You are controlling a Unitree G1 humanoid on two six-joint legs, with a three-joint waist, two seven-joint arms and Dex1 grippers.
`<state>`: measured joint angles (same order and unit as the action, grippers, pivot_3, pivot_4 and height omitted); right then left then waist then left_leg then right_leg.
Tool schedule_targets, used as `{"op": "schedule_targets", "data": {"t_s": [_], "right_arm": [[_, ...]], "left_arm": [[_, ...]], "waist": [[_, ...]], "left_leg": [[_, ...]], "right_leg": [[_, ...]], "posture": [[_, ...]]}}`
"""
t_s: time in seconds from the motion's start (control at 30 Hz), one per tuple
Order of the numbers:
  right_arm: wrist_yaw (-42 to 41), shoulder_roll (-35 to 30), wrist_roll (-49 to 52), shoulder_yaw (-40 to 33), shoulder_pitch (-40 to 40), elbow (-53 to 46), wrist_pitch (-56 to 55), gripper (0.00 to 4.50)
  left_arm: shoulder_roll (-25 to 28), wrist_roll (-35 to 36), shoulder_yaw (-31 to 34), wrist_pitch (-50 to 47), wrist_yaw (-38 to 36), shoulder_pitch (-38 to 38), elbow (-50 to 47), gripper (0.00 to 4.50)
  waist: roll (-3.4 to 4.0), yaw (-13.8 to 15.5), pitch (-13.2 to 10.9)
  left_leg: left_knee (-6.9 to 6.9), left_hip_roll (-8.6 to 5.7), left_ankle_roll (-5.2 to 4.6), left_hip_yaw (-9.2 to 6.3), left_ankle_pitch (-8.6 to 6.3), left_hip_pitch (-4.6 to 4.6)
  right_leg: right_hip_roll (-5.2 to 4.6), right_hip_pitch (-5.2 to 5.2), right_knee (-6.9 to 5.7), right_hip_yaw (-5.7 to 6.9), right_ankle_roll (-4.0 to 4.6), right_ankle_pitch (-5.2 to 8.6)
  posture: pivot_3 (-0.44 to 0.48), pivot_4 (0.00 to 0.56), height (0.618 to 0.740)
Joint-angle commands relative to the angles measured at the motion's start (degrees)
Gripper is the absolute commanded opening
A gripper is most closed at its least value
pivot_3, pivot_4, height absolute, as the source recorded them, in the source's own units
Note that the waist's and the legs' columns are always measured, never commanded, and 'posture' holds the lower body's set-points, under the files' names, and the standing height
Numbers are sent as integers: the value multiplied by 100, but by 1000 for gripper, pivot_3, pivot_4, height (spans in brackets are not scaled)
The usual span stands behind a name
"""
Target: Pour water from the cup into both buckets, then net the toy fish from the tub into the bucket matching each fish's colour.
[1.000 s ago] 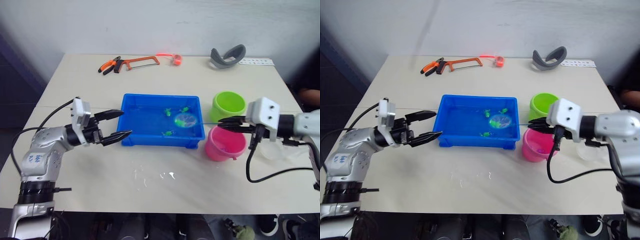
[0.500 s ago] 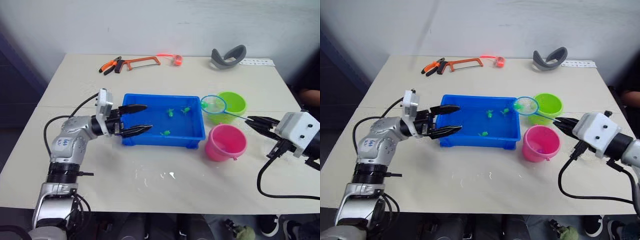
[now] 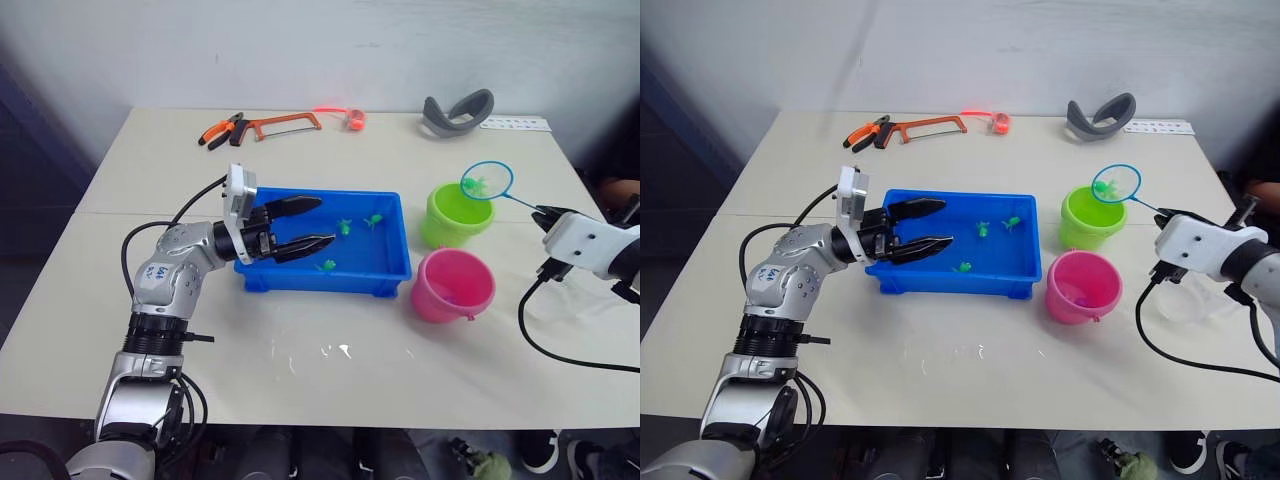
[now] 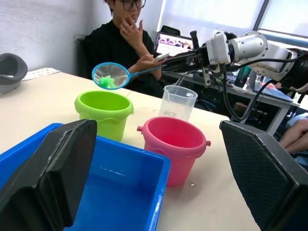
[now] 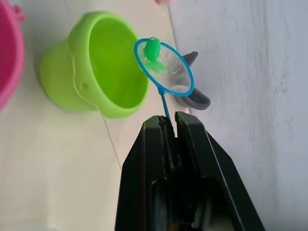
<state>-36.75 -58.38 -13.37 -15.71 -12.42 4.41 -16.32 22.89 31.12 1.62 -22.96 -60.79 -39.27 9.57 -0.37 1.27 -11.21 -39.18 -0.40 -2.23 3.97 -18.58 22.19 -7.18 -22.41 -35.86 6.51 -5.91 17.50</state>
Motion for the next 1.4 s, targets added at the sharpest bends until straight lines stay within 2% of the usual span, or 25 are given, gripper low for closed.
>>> {"op": "schedule_targets", "data": {"t_s": [0.03,0.27,0.43,0.57,0.87,1.4], "right_arm": [[906,-623,-1162,381,-289,581,-1212,0],[2389,-1261,-2646,988,-556,1150,-2149,0],[3836,-1501,-3860,1452,-730,1355,-2419,0],[4537,-1623,-4531,1879,-896,1504,-2490,0],[5169,-1848,-5197,2528,-1543,2079,-2503,0],[5262,-2152,-5409,2918,-2039,2285,-2537,0]], "left_arm": [[-43,-18,32,92,100,-67,-230,4442],[-46,0,1,46,157,-21,-320,4442],[-41,0,-9,45,115,-52,-243,4442],[-58,-40,-54,85,58,-140,-113,4442],[-100,-83,-78,132,-32,-225,49,4442],[-345,-256,-9,537,-58,-374,517,4442]], "waist": [[5,5,-2],[6,-12,-3],[7,-14,-3],[8,-17,-3],[15,-35,-7],[26,-65,-9]], "left_leg": [[0,-1,0,3,0,1],[0,1,3,2,2,1],[0,2,7,2,4,1],[1,4,10,2,5,1],[2,7,13,2,6,3],[4,13,18,4,8,4]], "right_leg": [[-2,-2,0,-2,0,0],[0,-1,0,-12,0,1],[1,-3,-1,-15,1,1],[7,-3,0,-18,2,2],[16,-4,1,-23,3,2],[33,-8,1,-35,3,2]], "posture": [[0,150,740],[0,150,740],[0,150,740],[0,150,740],[0,150,740],[0,150,740]]}}
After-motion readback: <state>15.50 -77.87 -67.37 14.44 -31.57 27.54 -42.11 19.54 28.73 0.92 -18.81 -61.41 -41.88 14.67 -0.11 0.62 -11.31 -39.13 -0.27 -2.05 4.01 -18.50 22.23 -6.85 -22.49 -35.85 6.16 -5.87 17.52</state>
